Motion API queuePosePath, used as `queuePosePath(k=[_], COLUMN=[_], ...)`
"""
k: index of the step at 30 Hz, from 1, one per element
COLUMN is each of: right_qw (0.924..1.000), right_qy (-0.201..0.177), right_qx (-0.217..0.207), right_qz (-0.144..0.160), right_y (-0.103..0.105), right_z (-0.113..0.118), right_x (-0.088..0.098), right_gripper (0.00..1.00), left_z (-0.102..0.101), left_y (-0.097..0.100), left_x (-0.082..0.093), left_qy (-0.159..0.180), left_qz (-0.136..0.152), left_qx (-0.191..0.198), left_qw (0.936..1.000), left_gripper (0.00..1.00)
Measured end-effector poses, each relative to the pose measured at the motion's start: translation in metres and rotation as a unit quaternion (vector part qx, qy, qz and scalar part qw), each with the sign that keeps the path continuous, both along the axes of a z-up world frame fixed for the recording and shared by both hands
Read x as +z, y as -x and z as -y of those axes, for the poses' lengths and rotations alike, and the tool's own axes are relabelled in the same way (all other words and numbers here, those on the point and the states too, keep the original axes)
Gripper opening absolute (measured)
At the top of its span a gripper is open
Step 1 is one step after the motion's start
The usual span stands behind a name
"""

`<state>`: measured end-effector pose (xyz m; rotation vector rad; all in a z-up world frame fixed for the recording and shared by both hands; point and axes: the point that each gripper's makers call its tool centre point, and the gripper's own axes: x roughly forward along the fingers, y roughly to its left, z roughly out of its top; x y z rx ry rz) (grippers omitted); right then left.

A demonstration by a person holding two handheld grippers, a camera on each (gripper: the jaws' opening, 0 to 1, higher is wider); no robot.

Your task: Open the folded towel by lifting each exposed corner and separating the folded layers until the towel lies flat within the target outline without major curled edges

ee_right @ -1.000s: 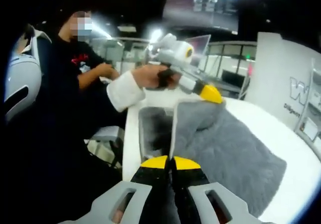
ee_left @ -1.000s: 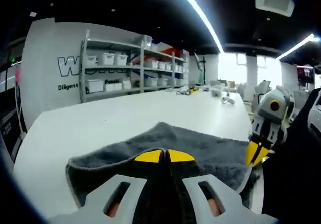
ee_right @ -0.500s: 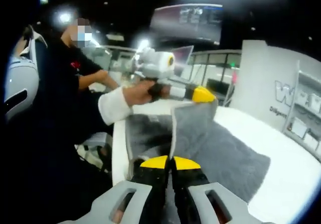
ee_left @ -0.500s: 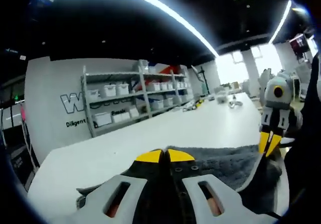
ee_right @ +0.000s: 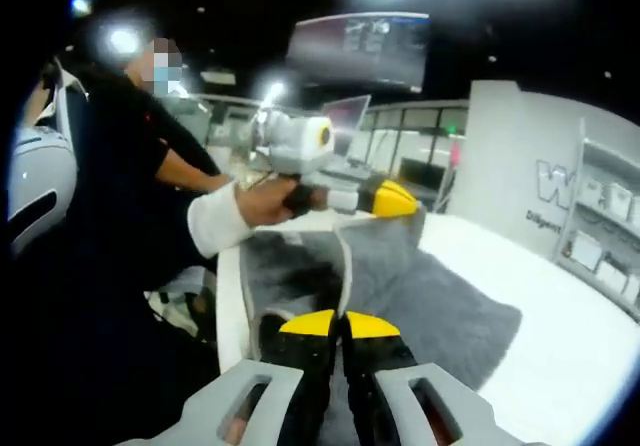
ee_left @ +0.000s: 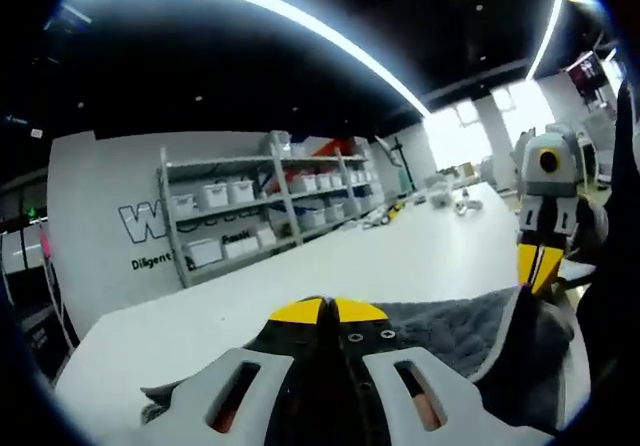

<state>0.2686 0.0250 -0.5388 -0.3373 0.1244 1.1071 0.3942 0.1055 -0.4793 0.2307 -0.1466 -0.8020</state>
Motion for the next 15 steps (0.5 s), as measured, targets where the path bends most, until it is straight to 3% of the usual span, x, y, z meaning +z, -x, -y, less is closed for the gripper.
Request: queuePosePath(k=[6, 15], right_qw=[1.0000, 0.9997], right_qy=[0.001, 0.000], right_qx=[-0.007, -0.023], right_qz=[-0.001, -0.002], right_y=[-0.002, -0.003], right_z=[0.009, 0.027], right_x=[0.003, 0.005], right_gripper=[0.00, 0.00], left_z=[0.008, 0.024], left_y=[0.000, 0.001], left_x=[0.002, 0.004], left_qy=[-0.018, -0.029], left_qz=[0.018, 0.015], left_qx=[0.016, 0.004], left_qw=[0.9995, 0.9995], left_gripper=[0.02, 0.02])
